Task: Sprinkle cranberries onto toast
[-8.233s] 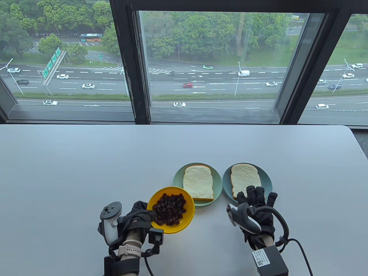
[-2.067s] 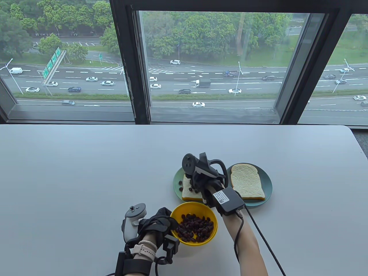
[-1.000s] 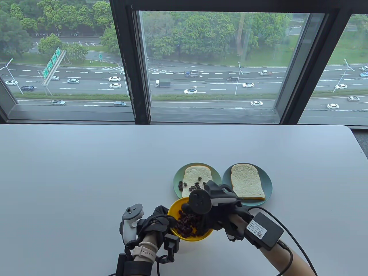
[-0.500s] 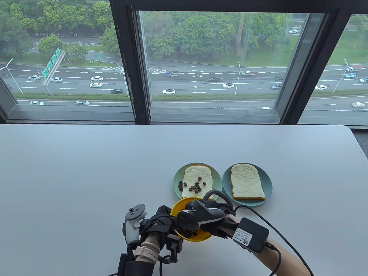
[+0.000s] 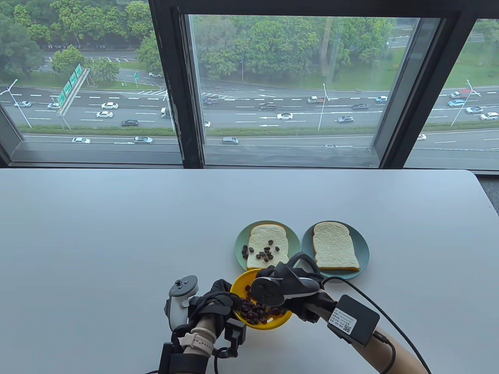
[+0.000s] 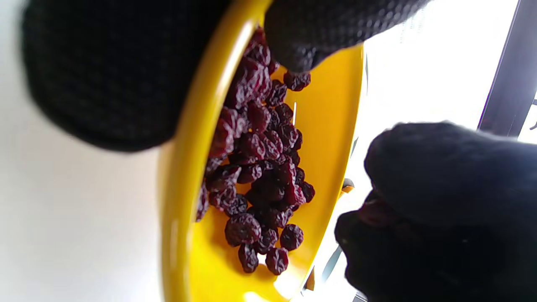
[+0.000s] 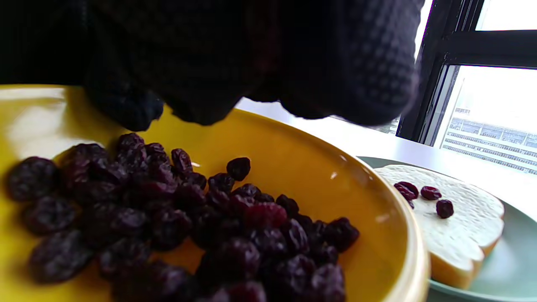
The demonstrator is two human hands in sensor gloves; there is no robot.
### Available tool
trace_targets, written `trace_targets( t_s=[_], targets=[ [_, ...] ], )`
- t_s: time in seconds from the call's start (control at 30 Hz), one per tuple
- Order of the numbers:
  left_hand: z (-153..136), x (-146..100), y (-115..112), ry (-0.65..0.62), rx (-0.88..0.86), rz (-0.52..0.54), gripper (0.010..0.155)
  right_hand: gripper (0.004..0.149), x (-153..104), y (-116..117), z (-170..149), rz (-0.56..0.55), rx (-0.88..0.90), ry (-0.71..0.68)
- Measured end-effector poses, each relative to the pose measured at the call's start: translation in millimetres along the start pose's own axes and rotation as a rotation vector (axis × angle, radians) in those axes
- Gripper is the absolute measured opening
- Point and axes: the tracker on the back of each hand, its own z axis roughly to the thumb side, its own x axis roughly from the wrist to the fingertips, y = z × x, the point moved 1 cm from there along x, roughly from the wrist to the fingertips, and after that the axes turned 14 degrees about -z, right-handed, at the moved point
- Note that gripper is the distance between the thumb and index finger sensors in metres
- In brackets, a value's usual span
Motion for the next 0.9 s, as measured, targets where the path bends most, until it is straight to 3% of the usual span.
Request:
trace_targets(
  t_s=[0.17,0.3,0.6,0.9],
  targets=[
    [0.2,2.4,-3.8,-0.024,-0.048,-0.035,0.046,0.04,15.2,-6.7,-11.5,0.016,0.046,0.065],
    [-0.3,2.7,-3.4,-0.016,-0.039,-0.047,0.046,0.04,41.4,1.1,-28.2,0.027,0.024,0.144],
    [-1.6,0.7,6.6,0.019,-0.037,-0.05,0.047,0.04,105.2,64.3,-88.6,0.129,-0.026,0.354],
    [-4.1,0.1,15.9,0.008,-0.09,-0.059,0.046,0.039,120.1,105.4,-108.3,0.181,-0.053,0.439]
  ],
)
